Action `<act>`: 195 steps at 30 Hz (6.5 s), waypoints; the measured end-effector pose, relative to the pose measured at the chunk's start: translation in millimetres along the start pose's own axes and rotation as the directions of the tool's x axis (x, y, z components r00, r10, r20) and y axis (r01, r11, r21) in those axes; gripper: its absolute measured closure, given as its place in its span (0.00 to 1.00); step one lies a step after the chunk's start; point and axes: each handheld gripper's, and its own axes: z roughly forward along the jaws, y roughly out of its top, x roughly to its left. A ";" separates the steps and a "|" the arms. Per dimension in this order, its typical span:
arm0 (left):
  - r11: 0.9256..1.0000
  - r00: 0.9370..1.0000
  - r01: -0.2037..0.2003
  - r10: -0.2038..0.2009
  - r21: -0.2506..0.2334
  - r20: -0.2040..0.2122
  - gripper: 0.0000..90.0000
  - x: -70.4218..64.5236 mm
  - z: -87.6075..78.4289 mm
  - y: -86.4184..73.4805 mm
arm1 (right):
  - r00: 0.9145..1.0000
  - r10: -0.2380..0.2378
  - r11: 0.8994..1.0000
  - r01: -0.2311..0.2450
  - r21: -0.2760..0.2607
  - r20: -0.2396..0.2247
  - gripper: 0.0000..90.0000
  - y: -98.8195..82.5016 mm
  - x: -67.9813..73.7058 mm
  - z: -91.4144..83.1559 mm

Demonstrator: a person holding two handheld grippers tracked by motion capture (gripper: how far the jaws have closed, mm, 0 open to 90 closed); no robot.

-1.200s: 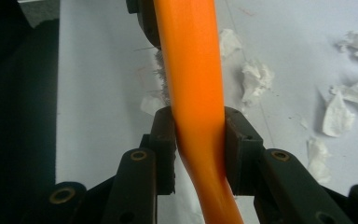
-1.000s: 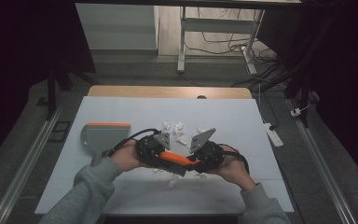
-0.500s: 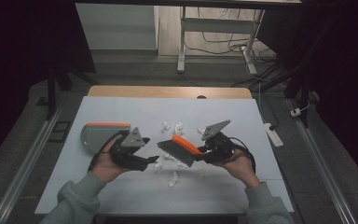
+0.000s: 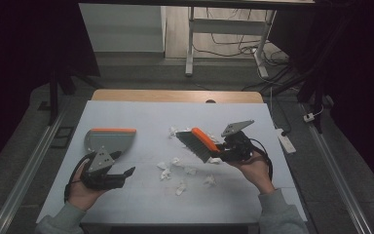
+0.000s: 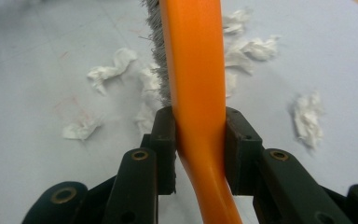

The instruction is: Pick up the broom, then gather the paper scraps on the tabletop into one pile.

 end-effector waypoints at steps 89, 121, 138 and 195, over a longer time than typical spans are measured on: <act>0.993 0.996 0.083 -0.086 0.087 0.032 0.28 26.9 15.6 -32.2 | 0.985 -0.104 0.918 0.042 0.395 0.138 0.77 79.2 -103.8 50.2; 0.992 0.995 0.085 -0.088 0.088 0.037 0.28 29.2 15.3 -34.6 | 0.962 -0.248 0.915 0.192 0.354 0.119 0.77 111.3 -90.9 123.0; 0.993 0.996 0.082 -0.085 0.084 0.037 0.28 26.9 14.7 -33.1 | 0.951 -0.308 0.888 0.282 0.363 0.015 0.77 114.8 -50.9 102.9; 0.993 0.996 0.076 -0.081 0.092 0.049 0.28 27.4 19.8 -33.8 | 0.969 -0.005 0.823 -0.135 0.551 0.246 0.78 32.5 -70.6 47.0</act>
